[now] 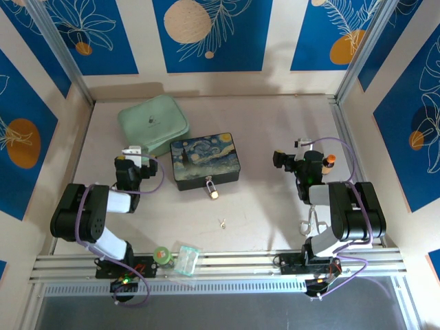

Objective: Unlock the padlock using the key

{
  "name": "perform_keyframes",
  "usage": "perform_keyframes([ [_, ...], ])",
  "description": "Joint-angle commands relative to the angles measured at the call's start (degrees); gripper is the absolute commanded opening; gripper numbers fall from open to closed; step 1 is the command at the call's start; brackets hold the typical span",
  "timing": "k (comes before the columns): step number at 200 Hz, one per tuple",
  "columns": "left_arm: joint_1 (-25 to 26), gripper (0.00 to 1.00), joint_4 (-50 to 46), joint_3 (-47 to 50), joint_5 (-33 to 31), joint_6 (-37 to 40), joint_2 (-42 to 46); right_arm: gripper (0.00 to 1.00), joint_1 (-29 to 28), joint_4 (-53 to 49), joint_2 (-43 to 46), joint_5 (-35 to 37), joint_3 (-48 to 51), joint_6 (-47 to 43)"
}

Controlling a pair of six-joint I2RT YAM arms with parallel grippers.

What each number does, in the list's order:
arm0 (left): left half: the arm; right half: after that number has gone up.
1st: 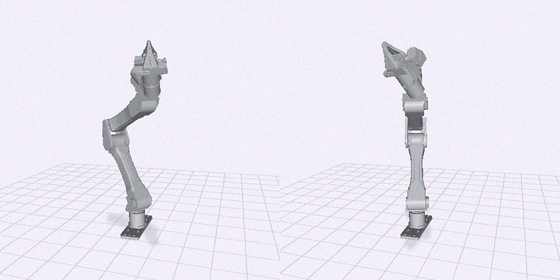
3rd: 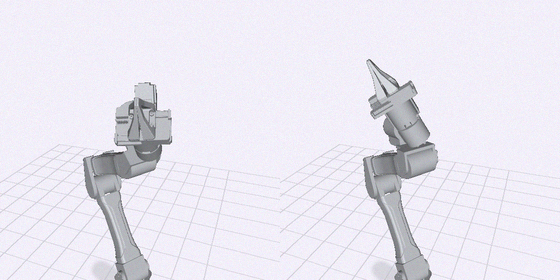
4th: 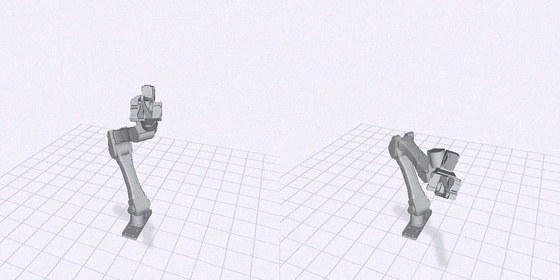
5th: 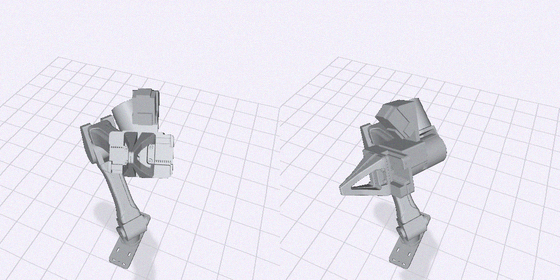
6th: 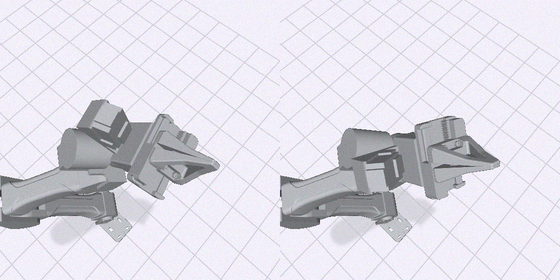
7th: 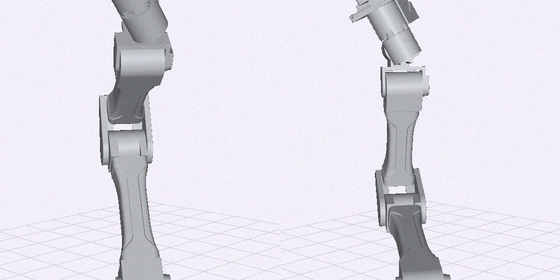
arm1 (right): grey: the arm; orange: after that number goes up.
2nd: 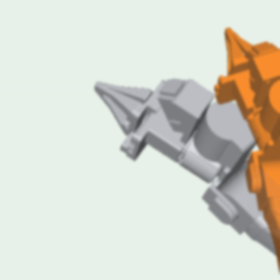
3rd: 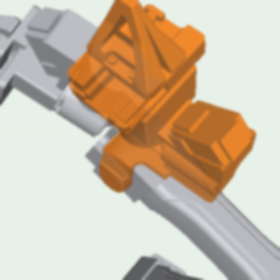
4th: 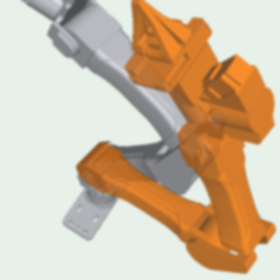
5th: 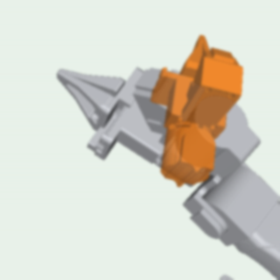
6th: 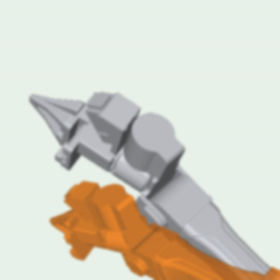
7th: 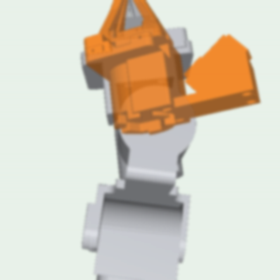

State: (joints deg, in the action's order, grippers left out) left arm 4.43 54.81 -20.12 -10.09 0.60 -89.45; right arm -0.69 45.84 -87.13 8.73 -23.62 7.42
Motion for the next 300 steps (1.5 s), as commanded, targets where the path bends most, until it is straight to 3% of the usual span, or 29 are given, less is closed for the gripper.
perform_keyframes([
  [1, 0.3, 1.00, 0.3, -0.7, 1.1, 1.2, -0.2, 0.99, 0.1, 1.2, 0.0, -0.5, 0.1, -1.3],
  [227, 0.3, 1.00, 1.6, 0.0, 2.0, 1.5, 0.1, 0.99, 0.8, 0.8, 0.8, -0.5, 0.1, -0.1],
  [257, 0.3, 1.00, -3.6, 0.3, 0.9, 1.2, 6.7, 0.99, 1.5, -2.2, 4.3, -2.0, -0.1, 0.1],
  [300, 0.4, 1.00, -13.2, -1.4, -1.0, -1.2, 17.5, 0.99, -0.4, -10.2, 9.7, 1.3, -2.3, -1.1],
])
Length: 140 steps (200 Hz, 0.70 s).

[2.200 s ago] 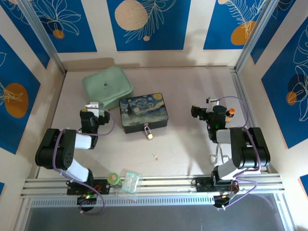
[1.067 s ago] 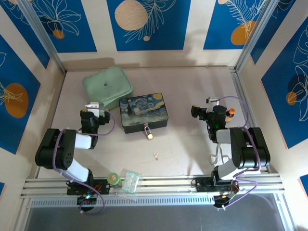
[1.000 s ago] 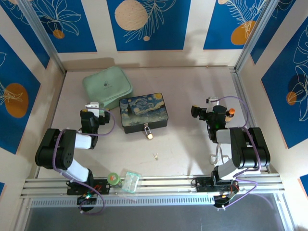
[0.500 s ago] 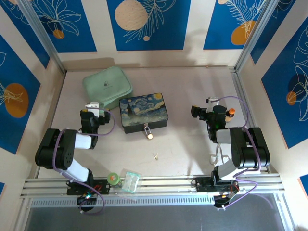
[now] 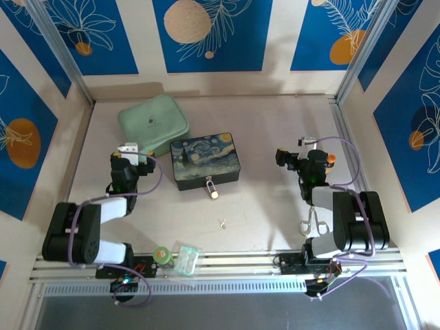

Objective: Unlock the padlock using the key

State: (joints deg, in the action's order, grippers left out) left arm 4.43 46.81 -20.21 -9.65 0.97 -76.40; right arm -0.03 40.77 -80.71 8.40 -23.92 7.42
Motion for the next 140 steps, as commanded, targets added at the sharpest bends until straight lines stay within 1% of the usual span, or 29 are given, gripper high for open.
perform_keyframes([
  [1, 0.4, 1.00, -5.2, -1.3, -1.5, -1.9, 4.7, 0.99, -1.2, -5.7, 3.6, 1.9, -2.2, -1.2],
  [7, 0.4, 1.00, -6.3, -1.5, -1.7, -4.3, 6.2, 0.99, -1.7, -7.3, 4.6, 2.5, -2.7, -1.4],
  [16, 0.4, 1.00, -9.7, -2.6, -2.7, -10.0, 8.5, 0.99, -2.6, -11.3, 6.8, 3.5, -3.9, -0.7],
  [32, 0.4, 1.00, -20.3, -6.2, -3.9, -21.3, 12.2, 0.99, -3.1, -21.1, 11.5, 1.6, -7.4, 3.1],
  [39, 0.3, 1.00, -23.2, -7.1, -3.7, -25.6, 12.9, 0.99, -3.1, -24.7, 13.1, 0.6, -9.0, 5.8],
  [44, 0.2, 1.00, -24.4, -7.3, -3.5, -29.2, 13.4, 0.99, -3.1, -27.2, 14.0, 0.7, -10.0, 9.5],
  [52, 0.0, 0.99, -24.2, -6.8, -1.5, -33.8, 13.9, 0.99, -2.7, -30.4, 15.0, -0.4, -11.3, 13.2],
  [61, -0.1, 1.00, -22.9, -6.2, 3.1, -35.7, 14.2, 0.99, -2.1, -32.9, 15.2, -5.6, -12.5, 13.8],
  [69, -0.1, 1.00, -24.2, -6.8, 6.9, -37.7, 14.3, 0.99, -2.0, -35.2, 15.1, -9.7, -13.8, 13.6],
  [80, 0.6, 1.00, -30.6, -9.3, 10.8, -40.1, 14.5, 0.99, -2.5, -39.4, 15.0, -12.2, -15.4, 14.1],
  [91, 2.0, 1.00, -38.3, -12.3, 13.9, -40.0, 14.5, 0.99, -3.7, -42.7, 15.4, -13.5, -16.4, 14.3],
  [101, 4.4, 1.00, -45.3, -14.7, 14.3, -39.3, 14.5, 0.99, -5.7, -46.9, 16.1, -12.9, -17.5, 15.2],
  [115, 8.6, 1.00, -52.6, -17.0, 13.2, -38.5, 14.6, 1.00, -9.1, -51.5, 16.6, -12.8, -18.6, 16.0],
  [126, 12.5, 1.00, -55.6, -17.6, 12.5, -38.2, 15.0, 1.00, -12.9, -55.4, 16.4, -12.0, -19.4, 16.0],
  [132, 14.8, 1.00, -56.6, -17.7, 12.4, -38.2, 15.3, 0.97, -15.4, -56.9, 16.4, -11.8, -19.8, 15.4],
  [140, 17.7, 1.00, -57.6, -17.8, 12.6, -38.8, 15.5, 0.96, -19.5, -59.0, 16.6, -9.2, -19.9, 15.6],
])
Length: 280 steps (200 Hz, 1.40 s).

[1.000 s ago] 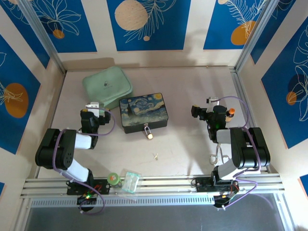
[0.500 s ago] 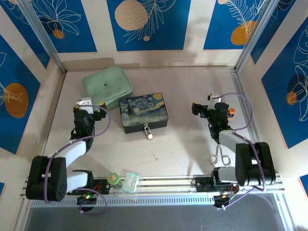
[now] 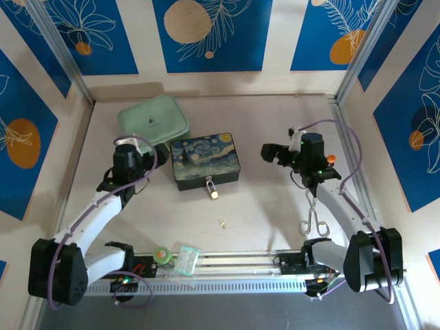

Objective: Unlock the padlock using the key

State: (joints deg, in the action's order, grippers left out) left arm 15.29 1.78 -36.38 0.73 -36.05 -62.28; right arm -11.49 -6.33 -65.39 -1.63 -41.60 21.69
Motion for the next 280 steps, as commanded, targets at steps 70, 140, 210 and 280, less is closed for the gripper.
perform_keyframes([
  [70, 20.6, 0.95, -24.7, -3.7, 2.4, -16.9, -0.3, 0.79, -32.6, -18.8, 1.6, 10.4, 0.0, 13.5],
  [140, 30.0, 0.91, -21.2, 4.1, -5.5, -23.7, 2.7, 0.67, -50.9, -12.0, -1.1, 24.4, 5.0, 19.7],
  [210, 36.2, 0.83, -17.1, 2.0, -9.0, -27.8, -5.0, 0.59, -53.6, -11.8, -11.2, 25.5, 2.2, 23.4],
  [280, 36.3, 0.81, -18.4, 3.5, -10.3, -28.0, -2.5, 0.48, -57.4, -10.0, -20.1, 27.3, -1.4, 24.8],
])
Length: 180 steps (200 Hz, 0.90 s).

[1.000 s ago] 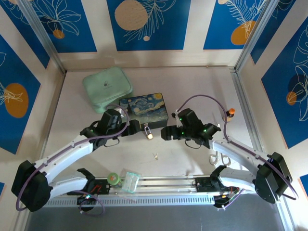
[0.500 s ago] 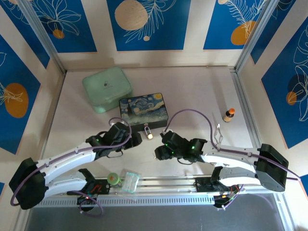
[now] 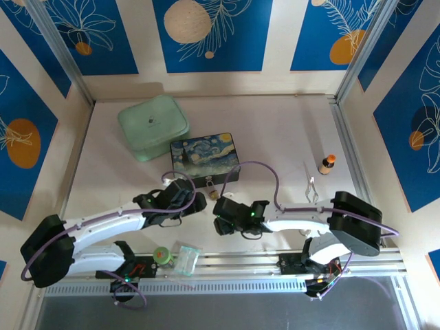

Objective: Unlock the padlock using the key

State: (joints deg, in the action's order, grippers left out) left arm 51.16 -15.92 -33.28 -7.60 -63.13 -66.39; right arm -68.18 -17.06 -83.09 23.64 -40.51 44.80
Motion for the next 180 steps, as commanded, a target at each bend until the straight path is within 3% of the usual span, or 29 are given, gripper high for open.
perform_keyframes([
  [1, 0.4, 0.81, -0.7, 0.4, -1.9, -1.0, 1.6, 0.48, -0.7, 0.7, -2.5, 2.1, -2.6, 1.7],
  [39, 1.8, 0.80, 3.5, 3.1, -0.9, -3.7, 2.2, 0.47, -2.6, -5.2, -7.6, 6.4, -7.7, 4.4],
  [77, 3.3, 0.80, 3.7, 3.5, -1.8, -4.6, 2.3, 0.39, -2.7, -11.3, -9.6, 8.4, -9.8, 9.0],
  [180, 4.4, 0.77, 3.2, 6.8, -4.2, -6.6, 7.5, 0.29, -2.4, -10.8, -8.4, 5.6, -6.5, 10.5],
])
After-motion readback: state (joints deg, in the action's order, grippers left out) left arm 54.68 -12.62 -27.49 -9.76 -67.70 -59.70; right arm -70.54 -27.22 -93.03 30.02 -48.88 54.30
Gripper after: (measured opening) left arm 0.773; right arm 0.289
